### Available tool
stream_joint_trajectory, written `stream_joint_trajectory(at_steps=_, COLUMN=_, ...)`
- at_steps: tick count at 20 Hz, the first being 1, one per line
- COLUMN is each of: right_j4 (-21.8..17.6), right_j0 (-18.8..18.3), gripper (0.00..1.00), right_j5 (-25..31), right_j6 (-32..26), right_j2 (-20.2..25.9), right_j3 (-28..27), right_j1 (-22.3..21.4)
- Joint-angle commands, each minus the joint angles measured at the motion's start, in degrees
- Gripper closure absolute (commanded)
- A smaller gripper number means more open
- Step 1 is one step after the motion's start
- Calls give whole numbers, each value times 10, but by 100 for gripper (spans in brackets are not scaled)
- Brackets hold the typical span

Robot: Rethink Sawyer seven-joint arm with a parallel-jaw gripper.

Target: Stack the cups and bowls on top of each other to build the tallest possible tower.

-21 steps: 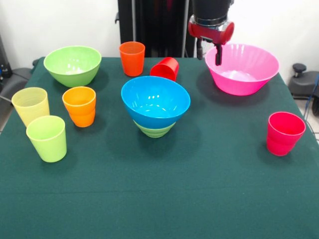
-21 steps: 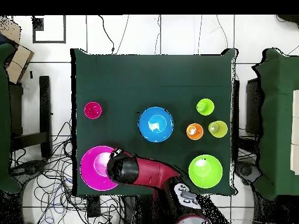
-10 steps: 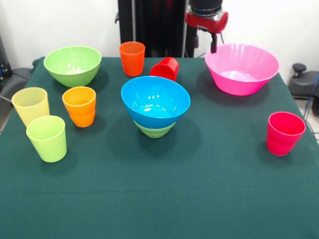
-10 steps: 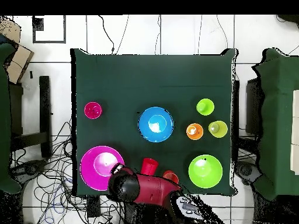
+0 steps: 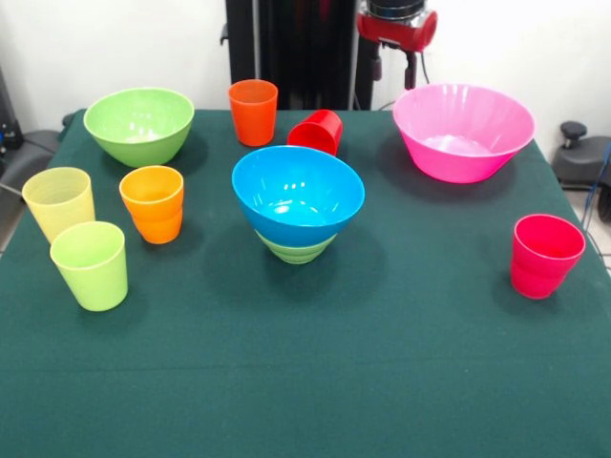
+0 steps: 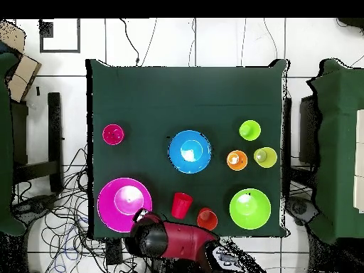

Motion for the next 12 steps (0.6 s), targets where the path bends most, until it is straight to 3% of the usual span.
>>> stream_joint_trajectory(at_steps=1, right_j4=-15, right_j0=10, gripper=0, right_j5=-54, right_j6=73, right_j2=21, right_j3=-6, right_j1=34)
stream_joint_trajectory(at_steps=12, right_j4=-16, right_j0=28, gripper=0, right_j5=-121, right_j6=79, right_j2=5, right_j3=-38, right_j1=113)
